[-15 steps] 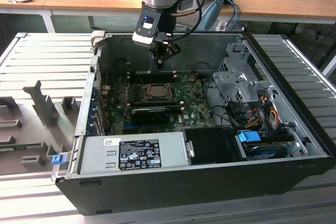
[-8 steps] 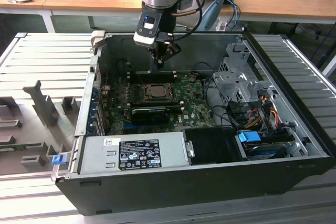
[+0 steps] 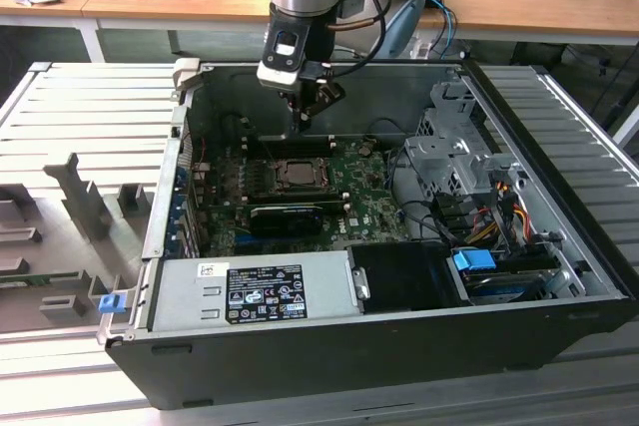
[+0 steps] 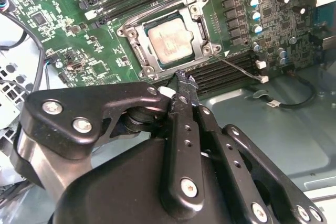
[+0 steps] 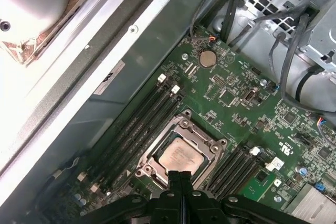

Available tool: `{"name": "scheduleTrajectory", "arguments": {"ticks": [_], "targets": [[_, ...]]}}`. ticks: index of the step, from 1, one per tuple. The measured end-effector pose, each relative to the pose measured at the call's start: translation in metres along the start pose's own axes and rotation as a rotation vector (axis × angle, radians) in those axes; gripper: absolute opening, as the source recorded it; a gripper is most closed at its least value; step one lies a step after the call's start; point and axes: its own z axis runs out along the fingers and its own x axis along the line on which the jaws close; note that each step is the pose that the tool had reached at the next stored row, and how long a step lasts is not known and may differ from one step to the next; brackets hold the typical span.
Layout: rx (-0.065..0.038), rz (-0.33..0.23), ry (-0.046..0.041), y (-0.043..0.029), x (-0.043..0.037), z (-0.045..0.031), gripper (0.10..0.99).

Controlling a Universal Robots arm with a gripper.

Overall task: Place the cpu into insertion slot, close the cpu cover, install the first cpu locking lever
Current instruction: 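Close the cpu cover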

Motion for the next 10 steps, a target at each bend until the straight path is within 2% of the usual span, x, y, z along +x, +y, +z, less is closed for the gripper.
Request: {"name": "scheduleTrajectory", "arguments": {"ticks": [5,9,10], "targets": [[0.001,-0.028,0.0015,0.0000,0.0000,0.0000,0.106],[0.002,-0.080,0.0045,0.0000,0.0000,0.0000,0.106],[0.002,-0.108,0.0061,0.0000,0.0000,0.0000,0.106]]}}
